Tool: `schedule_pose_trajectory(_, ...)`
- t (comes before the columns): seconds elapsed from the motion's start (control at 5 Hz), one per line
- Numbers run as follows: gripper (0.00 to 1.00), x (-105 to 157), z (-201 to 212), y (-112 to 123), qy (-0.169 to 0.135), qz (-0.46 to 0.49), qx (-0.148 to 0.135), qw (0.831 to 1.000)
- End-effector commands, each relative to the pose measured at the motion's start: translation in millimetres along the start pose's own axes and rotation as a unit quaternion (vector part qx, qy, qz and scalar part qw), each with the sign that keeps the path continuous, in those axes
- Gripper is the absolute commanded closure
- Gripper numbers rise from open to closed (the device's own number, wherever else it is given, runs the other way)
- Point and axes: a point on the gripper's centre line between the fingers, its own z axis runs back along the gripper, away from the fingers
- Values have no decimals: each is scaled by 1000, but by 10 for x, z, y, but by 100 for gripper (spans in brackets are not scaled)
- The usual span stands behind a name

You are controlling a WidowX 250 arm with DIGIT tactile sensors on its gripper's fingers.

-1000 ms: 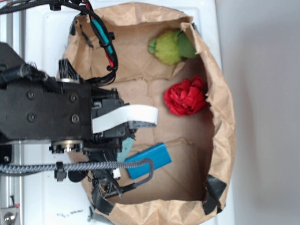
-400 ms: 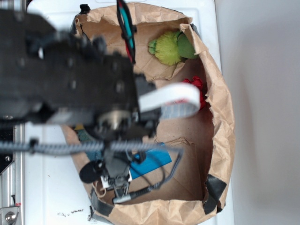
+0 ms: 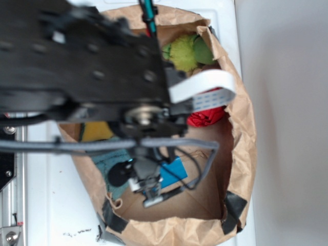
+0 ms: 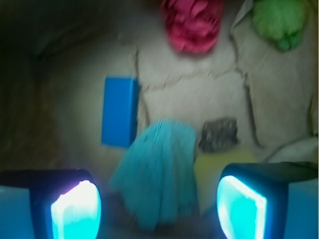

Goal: Grab the blue cloth.

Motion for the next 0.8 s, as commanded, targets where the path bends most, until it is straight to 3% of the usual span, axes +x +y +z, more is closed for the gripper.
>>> schedule_pose_trajectory(0.0, 0, 162, -222, -15, -36, 8, 30, 999)
schedule_pose_trajectory(0.6, 0, -158, -411, -153, -45, -40, 29, 998)
